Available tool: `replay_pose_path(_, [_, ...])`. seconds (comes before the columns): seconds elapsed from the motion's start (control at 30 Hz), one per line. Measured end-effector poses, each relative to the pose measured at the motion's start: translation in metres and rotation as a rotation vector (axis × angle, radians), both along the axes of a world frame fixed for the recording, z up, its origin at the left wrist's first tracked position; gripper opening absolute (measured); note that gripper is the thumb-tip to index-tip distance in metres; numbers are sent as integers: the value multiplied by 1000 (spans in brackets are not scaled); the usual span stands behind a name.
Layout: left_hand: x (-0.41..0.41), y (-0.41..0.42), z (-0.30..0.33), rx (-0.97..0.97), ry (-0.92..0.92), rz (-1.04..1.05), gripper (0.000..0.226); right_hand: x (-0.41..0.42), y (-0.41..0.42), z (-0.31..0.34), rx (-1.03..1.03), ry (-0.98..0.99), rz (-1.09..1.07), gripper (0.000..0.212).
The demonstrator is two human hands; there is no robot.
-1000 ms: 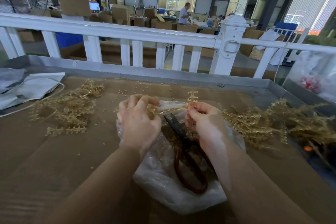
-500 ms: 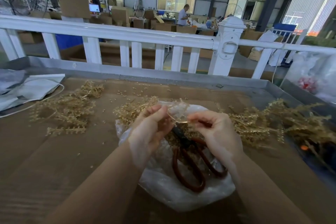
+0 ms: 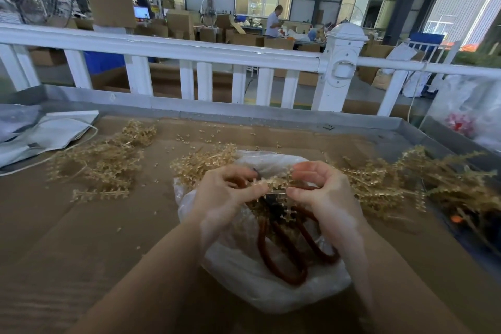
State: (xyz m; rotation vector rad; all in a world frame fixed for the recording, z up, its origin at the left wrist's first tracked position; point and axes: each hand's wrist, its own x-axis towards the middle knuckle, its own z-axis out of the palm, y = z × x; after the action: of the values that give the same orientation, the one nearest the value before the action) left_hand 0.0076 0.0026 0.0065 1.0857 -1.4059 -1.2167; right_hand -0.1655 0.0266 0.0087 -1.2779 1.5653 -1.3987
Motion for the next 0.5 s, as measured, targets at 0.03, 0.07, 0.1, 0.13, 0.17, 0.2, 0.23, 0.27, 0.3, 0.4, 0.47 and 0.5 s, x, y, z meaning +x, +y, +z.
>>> replay_pose_path(0.03, [-2, -2, -1, -50, -97, 4, 19, 1, 1, 1, 3, -12, 14, 37])
replay_pose_path(0.07, [-5, -3, -1, -97, -216, 22, 11, 1, 0, 2, 2, -13, 22, 37])
replay_pose_path(0.1, [-7, -4, -1, -125, -309, 36, 9, 0, 0, 1, -3, -10, 24, 37])
replay_pose_path(0.13, [-10, -4, -2, -118, -329, 43, 12, 0, -1, 0, -8, -10, 24, 38])
replay_pose_path(0.17, [-13, -5, -3, -61, -260, 45, 17, -1, -1, 1, -9, -19, 22, 38])
replay_pose_path(0.2, [-15, -5, -3, 63, -98, 37, 21, 0, -1, 1, -10, -42, 18, 38])
replay_pose_path(0.23, [-16, -4, -4, 206, 87, 16, 25, 0, -2, 2, -13, -74, 13, 39])
replay_pose_path(0.27, [-16, -2, -5, 329, 239, -19, 28, 2, -2, 2, -16, -108, 11, 39])
replay_pose_path(0.3, [-17, -1, -4, 409, 349, -63, 28, 4, -2, 2, -18, -135, 12, 38])
replay_pose_path(0.4, [-15, 1, -5, 357, 331, -233, 12, 11, -2, 2, -31, -139, 21, 38])
replay_pose_path(0.47, [-12, 2, -8, 321, 295, -255, 32, 16, -2, 1, -53, -147, 24, 39])
replay_pose_path(0.5, [-14, 1, -10, 317, 293, -220, 29, 18, -3, 0, -60, -146, 25, 40])
